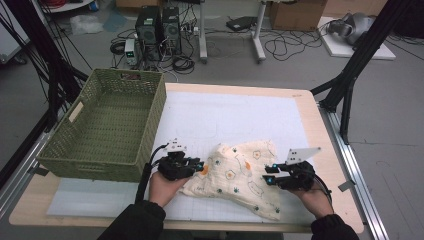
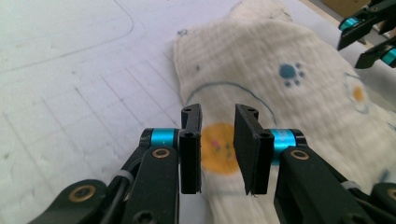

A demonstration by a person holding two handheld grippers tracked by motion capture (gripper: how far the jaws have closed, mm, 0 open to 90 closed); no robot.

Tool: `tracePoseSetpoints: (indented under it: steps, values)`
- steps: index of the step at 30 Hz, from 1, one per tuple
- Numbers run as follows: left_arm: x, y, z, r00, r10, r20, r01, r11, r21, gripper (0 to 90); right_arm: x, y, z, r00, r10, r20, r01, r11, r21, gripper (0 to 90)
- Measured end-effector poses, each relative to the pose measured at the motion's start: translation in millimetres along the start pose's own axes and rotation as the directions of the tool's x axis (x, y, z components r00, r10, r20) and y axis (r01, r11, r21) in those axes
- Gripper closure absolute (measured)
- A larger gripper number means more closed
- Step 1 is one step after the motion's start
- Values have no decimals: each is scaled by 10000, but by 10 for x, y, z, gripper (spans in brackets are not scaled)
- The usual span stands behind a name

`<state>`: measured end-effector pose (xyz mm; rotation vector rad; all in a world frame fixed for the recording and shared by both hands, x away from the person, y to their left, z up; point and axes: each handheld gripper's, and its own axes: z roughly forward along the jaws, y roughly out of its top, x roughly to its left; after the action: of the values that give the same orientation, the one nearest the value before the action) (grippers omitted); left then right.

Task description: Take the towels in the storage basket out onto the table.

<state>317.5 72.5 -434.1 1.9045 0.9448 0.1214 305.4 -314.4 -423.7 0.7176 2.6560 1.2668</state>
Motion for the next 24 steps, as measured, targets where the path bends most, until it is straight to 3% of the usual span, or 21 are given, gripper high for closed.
tracePoseSetpoints:
  steps: [4, 9, 13, 15, 21, 24]
  values:
    - [31, 66, 146, 10000, -66, -75, 66, 10000, 63, 673, -166, 15, 111, 9994, 159, 319, -162, 9998, 100, 601]
    - [-4, 93, 340, 9980, 360, -515, -301, 9934, 1104, 639, -236, -15, 222, 9982, 147, 588, -189, 9973, 716, 607]
    - [-49, 84, 382, 9898, 976, -1035, -843, 9885, 1253, 738, -233, -25, 224, 9976, 71, 682, -117, 9976, 680, 635]
    - [-37, 87, 377, 9888, 981, -1122, -835, 9882, 1281, 806, -233, -27, 226, 9974, 84, 718, -134, 9976, 684, 649]
    - [-46, 89, 373, 9879, 1030, -1157, -878, 9877, 1296, 877, -237, -50, 230, 9970, 224, 745, -263, 9983, 517, 777]
    - [-55, 90, 329, 9809, 1127, -1585, -921, 9870, 1319, 881, -252, -55, 231, 9983, 300, 503, -324, 9984, 460, 871]
